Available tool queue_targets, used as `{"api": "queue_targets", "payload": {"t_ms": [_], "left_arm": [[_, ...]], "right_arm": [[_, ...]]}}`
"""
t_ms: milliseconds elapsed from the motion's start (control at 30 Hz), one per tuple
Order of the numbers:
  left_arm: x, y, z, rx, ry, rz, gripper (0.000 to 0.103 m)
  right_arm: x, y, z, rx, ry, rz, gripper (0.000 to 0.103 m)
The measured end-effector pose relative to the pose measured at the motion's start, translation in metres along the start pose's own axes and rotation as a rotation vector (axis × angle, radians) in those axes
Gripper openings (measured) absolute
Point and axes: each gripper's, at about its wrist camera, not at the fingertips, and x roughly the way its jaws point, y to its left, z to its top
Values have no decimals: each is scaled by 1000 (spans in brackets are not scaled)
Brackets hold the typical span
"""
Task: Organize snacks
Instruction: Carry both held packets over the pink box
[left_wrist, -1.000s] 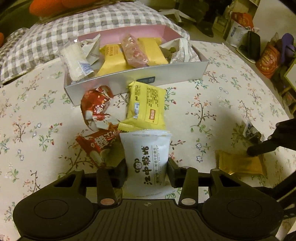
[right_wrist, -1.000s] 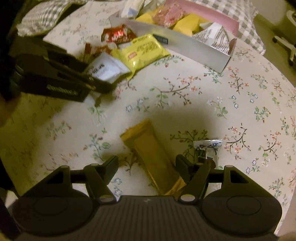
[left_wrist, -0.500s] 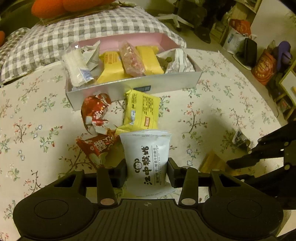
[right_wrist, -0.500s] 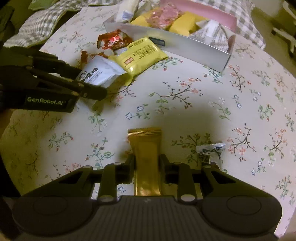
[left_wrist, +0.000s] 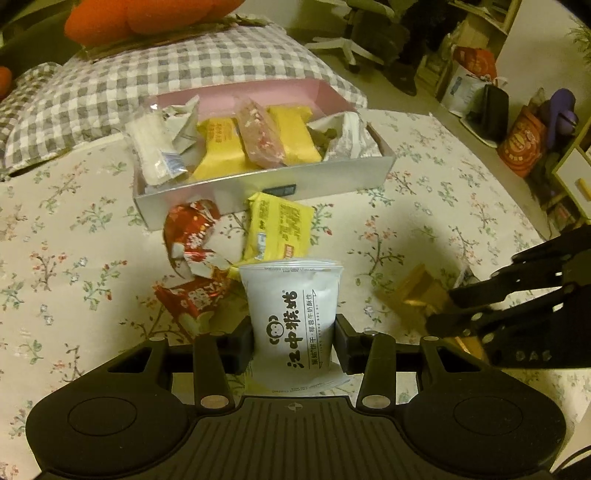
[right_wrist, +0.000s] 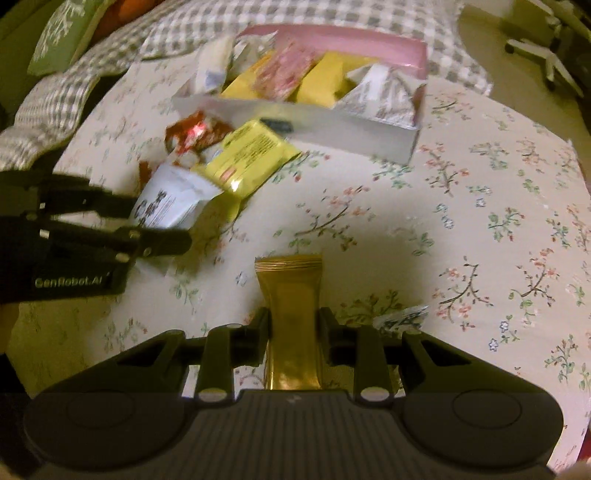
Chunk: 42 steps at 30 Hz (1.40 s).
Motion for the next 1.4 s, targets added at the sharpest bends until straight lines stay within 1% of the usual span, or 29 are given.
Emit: {"api": "queue_targets", "payload": {"t_ms": [67, 133, 233, 333, 533, 700, 867, 1000, 1067, 1167, 1333, 1400], "left_arm": [[-2, 4, 2, -14, -4, 6, 41], [-7, 12, 6, -50, -17, 0, 41], [-22, 26, 15, -98, -66, -8, 41], [-35, 39, 23, -135, -111, 8, 41], [-49, 70, 32, -230, -166, 41, 41], [-59, 90, 41, -298, -204, 36, 41], [-65, 101, 48, -315, -240, 54, 41], [-61, 106, 56, -344, -241, 25, 41], [-57, 106, 61, -344, -249, 16, 41], [-45, 102, 72, -317, -252, 4, 41], [-21, 97, 88, -303, -258, -55, 41], [-13, 96, 95, -284, -259, -52, 41]], "right_arm": [[-2, -2, 1, 12, -14, -8, 25], [-5, -3, 2, 27, -32, -17, 25], [-10, -8, 5, 59, -64, -24, 25], [-14, -12, 6, 89, -95, -27, 25], [-23, -19, 11, 151, -153, -37, 25], [-27, -24, 15, 205, -191, -43, 25], [-32, -31, 20, 272, -227, -39, 25], [-32, -37, 26, 318, -245, -33, 25], [-32, -39, 31, 332, -258, -28, 25], [-32, -42, 38, 361, -277, -9, 25], [-29, -49, 53, 397, -312, 16, 25], [-26, -53, 61, 412, -323, 32, 25]]}}
